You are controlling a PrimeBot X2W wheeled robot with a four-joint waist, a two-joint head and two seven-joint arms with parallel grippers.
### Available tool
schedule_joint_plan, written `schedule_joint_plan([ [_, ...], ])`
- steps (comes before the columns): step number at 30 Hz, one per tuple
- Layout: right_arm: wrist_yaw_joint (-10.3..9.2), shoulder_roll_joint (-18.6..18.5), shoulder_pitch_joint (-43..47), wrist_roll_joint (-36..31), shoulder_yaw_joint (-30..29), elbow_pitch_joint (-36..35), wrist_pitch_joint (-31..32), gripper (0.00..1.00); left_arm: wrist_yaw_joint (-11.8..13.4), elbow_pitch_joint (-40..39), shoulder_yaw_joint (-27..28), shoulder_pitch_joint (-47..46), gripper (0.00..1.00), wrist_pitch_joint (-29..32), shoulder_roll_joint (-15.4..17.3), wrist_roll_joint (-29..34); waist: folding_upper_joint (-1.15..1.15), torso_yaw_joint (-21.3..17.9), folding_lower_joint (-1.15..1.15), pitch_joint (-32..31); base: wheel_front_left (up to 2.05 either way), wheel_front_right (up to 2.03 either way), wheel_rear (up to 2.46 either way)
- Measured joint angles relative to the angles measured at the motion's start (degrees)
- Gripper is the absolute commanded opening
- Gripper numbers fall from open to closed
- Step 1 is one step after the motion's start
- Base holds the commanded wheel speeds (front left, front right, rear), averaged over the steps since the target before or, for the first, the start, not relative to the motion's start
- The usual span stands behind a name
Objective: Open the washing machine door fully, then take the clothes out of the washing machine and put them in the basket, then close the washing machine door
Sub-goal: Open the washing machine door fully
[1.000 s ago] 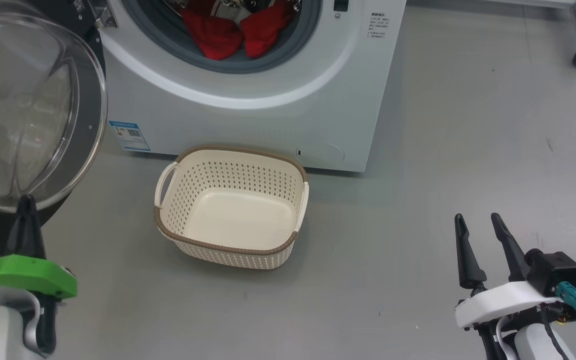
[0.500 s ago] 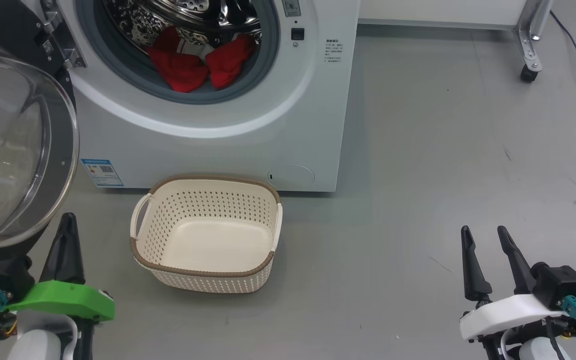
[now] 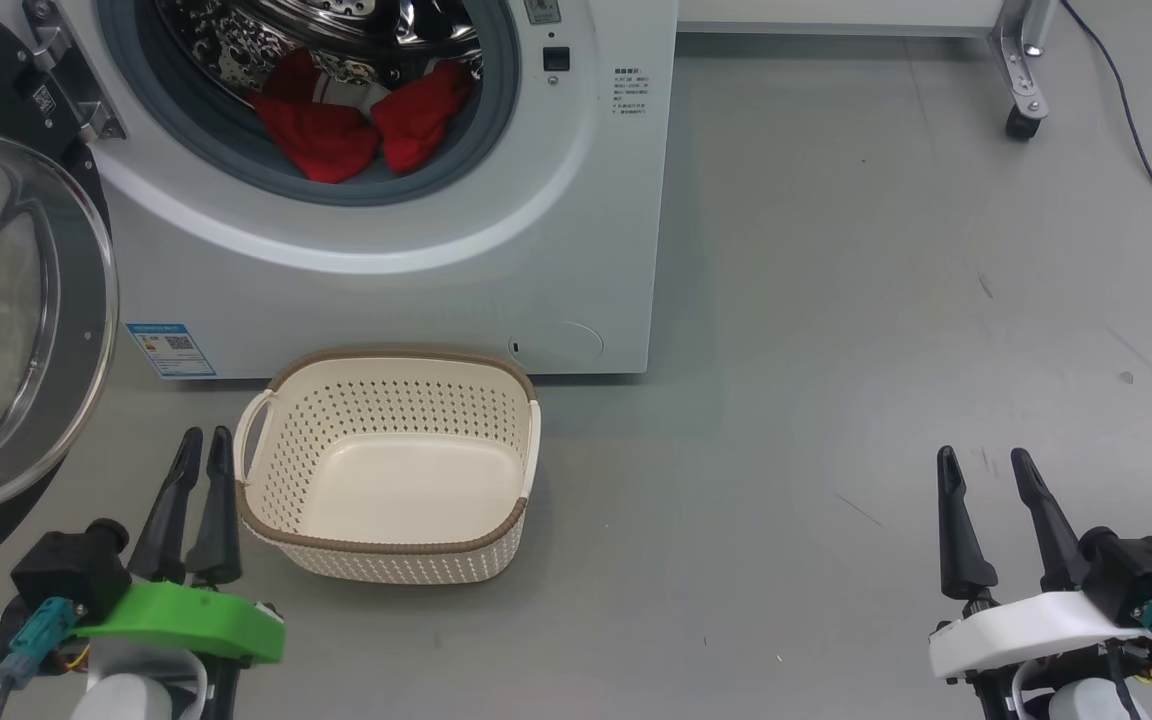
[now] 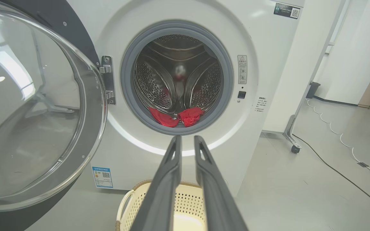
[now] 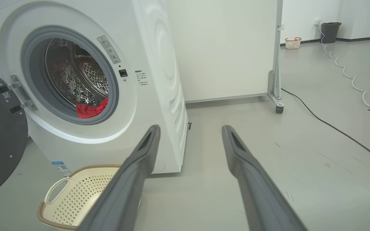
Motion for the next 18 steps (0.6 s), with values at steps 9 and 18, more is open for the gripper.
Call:
schedule_joint_plan([
  [9,0.0,0.1,0.4,0.0,-0.5,-0.9,0.0,1.0,0.0,-1.2,-0.1,1.8,1.0,0.0,-0.2,0.1,0.0,0.0,0.0,0.9,0.0,0.0,0.0],
  [18,0.0,0.2,0.4,0.0,-0.5,-1.4,0.0,1.0,0.0,-2.0,-0.2,2.4,1.0,0.0,-0.3,0.1,0.0,0.2,0.0,1.5,0.0,0.0,0.0],
])
